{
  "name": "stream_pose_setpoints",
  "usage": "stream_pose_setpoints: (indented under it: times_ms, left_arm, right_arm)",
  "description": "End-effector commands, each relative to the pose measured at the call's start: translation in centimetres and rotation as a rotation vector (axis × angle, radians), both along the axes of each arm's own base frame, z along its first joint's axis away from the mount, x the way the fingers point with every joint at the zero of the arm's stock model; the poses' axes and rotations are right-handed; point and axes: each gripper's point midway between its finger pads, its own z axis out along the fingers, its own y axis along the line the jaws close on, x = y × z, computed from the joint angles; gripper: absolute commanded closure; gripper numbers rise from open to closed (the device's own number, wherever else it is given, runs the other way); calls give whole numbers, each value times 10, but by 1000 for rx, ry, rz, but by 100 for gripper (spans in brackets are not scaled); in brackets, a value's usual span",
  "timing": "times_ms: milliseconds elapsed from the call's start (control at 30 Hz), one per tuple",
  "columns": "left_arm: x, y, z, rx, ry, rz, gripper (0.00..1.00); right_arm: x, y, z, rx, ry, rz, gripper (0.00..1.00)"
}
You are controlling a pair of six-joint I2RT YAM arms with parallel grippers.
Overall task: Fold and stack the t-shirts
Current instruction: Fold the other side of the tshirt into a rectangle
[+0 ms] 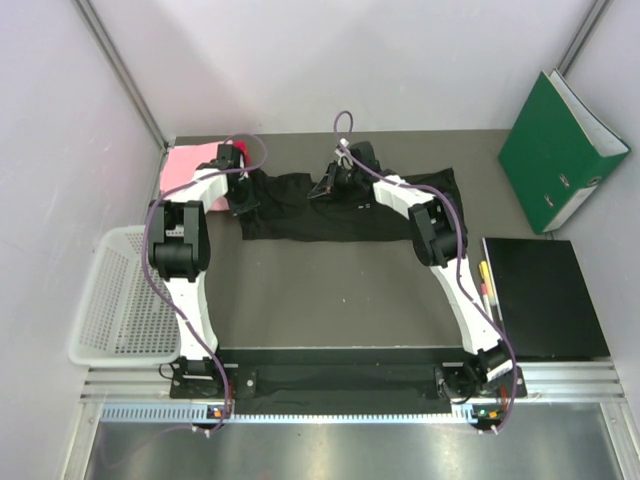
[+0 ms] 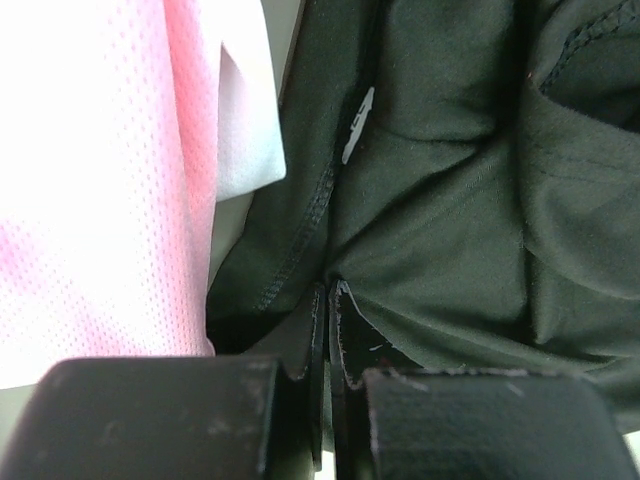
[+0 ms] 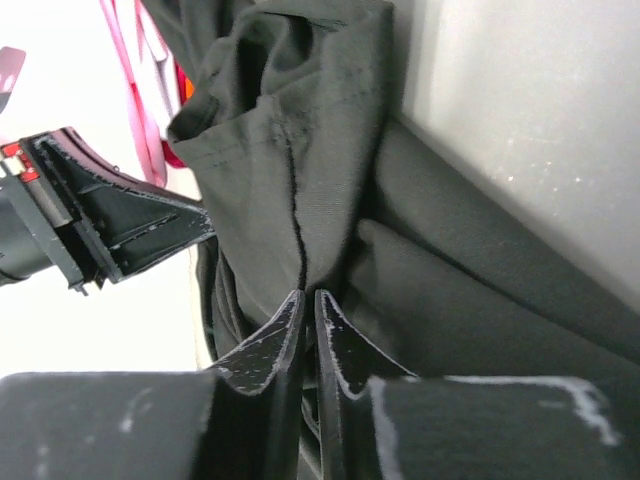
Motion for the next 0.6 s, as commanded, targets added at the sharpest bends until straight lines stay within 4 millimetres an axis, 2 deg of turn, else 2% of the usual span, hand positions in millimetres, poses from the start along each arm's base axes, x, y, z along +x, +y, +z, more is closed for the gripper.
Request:
stream_pose_setpoints:
  times_ms: [0,200,300,467,567]
  left_arm:
    - [-4,1,22,-3,-47,-5,100]
    - [-23,6,28,16,-17,-1,100]
    - [-28,9,45,30,-43,4,100]
    - [-29,13,62,52,-73,12,100]
    - [-32,14,66,59,-62,6,100]
  right_arm:
    - [6,8,20,50,-65,26,94]
    - [10,-3,23,37,-72,-8,97]
    - [12,-6,25,30,-81,-22,98]
    - [12,-7,27,31,-86,-26,98]
    - [13,-8,28,30,-92,-29,98]
